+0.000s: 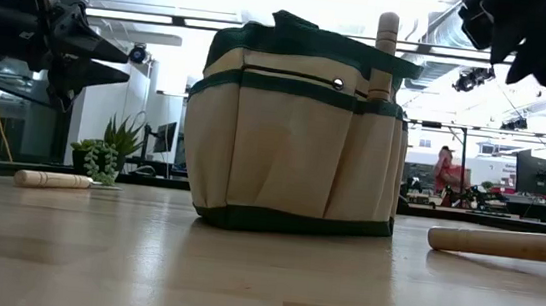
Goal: Pick & Place Garden tools in Gardening bag
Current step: Put the green shear scissors into the white gardening bag
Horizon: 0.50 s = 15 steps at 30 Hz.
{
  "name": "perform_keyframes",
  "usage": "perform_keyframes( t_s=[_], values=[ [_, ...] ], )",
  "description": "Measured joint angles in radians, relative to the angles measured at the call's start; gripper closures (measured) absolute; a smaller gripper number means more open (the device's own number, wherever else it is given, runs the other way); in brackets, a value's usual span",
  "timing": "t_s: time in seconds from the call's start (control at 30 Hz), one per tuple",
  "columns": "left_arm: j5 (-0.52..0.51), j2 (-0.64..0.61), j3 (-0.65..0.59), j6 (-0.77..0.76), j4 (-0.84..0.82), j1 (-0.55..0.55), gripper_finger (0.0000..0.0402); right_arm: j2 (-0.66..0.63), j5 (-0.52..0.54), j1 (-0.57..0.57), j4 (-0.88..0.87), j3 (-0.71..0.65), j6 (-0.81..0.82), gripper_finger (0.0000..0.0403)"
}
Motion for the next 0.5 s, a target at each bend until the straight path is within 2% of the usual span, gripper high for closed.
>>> perform_keyframes(
  t_s=[0.3, 0.5],
  values=[
    [0.001, 0.000, 0.000, 0.000, -0.008, 0.000, 0.0268, 0.129, 0.012, 0.167, 0.024, 0.000, 0.331, 0.0285],
    [0.001, 0.000, 0.001, 0.000, -0.010, 0.000, 0.0268, 0.238, -0.040, 0.297, 0.034, 0.000, 0.577, 0.0265]
  ],
)
